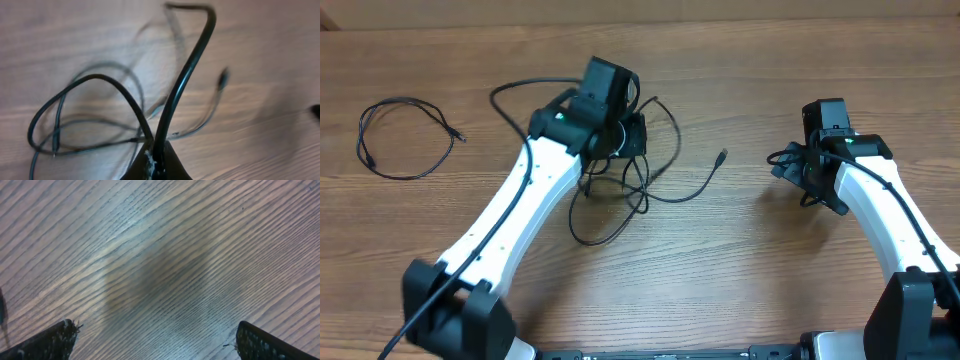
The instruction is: Untangle cables
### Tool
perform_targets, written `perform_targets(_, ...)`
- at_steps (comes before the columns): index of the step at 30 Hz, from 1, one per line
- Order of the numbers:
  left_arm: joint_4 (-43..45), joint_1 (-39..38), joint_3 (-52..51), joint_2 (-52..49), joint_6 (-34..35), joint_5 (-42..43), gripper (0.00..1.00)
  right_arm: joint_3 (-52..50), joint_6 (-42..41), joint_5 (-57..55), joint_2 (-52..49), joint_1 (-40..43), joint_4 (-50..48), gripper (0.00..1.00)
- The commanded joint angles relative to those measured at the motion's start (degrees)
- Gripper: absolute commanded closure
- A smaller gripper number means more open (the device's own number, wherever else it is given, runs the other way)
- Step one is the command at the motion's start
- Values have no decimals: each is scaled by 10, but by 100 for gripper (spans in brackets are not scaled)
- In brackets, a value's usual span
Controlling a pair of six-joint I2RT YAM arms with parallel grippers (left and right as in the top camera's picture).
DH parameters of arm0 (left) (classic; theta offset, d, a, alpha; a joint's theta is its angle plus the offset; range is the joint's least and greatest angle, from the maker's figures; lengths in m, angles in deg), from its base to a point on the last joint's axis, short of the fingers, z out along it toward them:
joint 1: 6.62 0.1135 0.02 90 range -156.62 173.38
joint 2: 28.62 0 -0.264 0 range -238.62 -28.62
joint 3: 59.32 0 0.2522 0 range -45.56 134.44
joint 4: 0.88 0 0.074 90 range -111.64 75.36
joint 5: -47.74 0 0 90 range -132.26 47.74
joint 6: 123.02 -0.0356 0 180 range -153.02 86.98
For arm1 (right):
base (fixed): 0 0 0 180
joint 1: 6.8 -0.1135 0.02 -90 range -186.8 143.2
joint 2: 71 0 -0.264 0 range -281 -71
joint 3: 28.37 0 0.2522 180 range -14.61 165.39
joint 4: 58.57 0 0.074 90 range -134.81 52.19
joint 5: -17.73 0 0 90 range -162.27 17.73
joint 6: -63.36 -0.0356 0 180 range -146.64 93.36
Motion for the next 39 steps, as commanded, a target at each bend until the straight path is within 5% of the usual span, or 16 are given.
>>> perform_targets(1, -13, 2, 4, -30, -28, -34, 96, -2, 2, -8, 5, 4, -1, 0)
perform_targets(5, -15, 2, 4, -73, -30, -113, 96, -2, 2, -8, 5, 4, -1, 0)
perform_targets(13, -15, 2, 4, -135, -94, -120, 93, -2, 2, -8, 5, 4, -1, 0)
perform_targets(18, -30, 3, 4, -146, -103, -142, 75, -2, 2, -8, 5, 4, -1, 0)
perform_targets(23, -60, 3, 4, -146, -136, -183, 30, -2, 2, -8, 5, 4, -1, 0)
perform_targets(27, -92, 7, 4, -146, -138, -183, 10, -2, 2, -8, 5, 4, -1, 0)
perform_targets(30, -119, 16, 4, -146, -138, -183, 0, -2, 2, -8, 5, 4, -1, 0)
perform_targets(39, -176, 56, 4, -146, -96, -148, 0, -2, 2, -8, 5, 4, -1, 0)
